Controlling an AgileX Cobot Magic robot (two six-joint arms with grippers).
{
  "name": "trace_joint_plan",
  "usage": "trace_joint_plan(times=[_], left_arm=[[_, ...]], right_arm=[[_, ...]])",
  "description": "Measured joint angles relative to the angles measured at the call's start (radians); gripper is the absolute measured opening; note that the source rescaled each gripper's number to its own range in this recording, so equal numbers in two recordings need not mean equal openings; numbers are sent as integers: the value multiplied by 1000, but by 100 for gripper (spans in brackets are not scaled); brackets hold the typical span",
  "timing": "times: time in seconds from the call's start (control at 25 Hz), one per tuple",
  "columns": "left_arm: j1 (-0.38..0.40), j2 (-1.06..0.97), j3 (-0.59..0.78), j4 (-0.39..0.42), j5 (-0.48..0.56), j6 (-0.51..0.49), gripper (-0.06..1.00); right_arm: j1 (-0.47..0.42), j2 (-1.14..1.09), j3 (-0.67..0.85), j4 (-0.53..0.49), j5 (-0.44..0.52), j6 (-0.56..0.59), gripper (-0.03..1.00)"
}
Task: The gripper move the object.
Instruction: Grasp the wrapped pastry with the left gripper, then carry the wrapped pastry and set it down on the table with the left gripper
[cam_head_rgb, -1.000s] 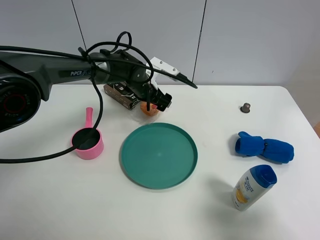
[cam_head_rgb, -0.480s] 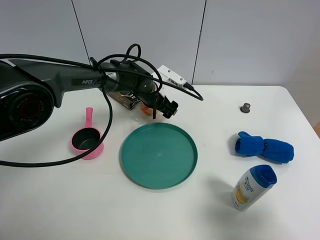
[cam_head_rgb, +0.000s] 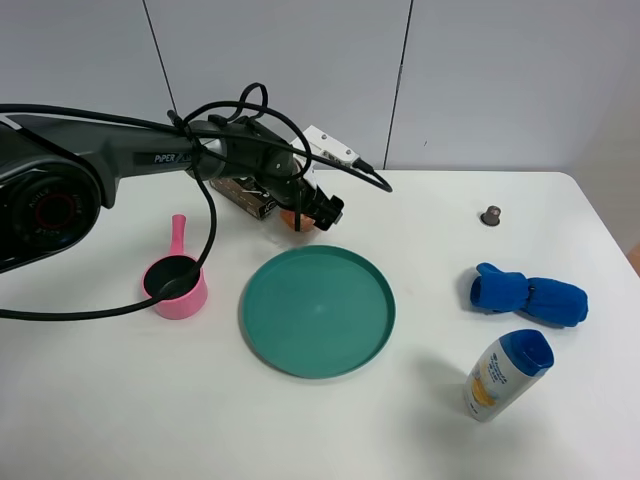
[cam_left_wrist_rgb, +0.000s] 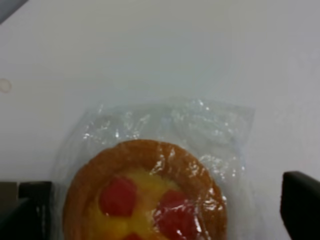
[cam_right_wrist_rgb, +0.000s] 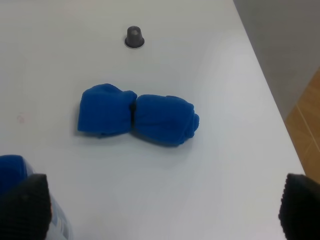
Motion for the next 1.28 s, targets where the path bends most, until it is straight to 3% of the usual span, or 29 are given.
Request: trace_joint_plan(times=[0.68, 0.84, 0.96, 1.12, 1.28], left_arm=[[7, 63, -1, -3, -28, 0, 92], [13, 66, -2, -3, -37, 0, 88], [14, 67, -3, -3, -43, 0, 64], [14, 68, -3, -3, -45, 0, 2], [14, 67, -3, -3, -45, 0, 0]], right_arm=[[0, 0, 0, 0, 0, 0, 100], [0, 0, 0, 0, 0, 0, 100], [0, 0, 0, 0, 0, 0, 100], [0, 0, 0, 0, 0, 0, 100], [0, 0, 0, 0, 0, 0, 100]])
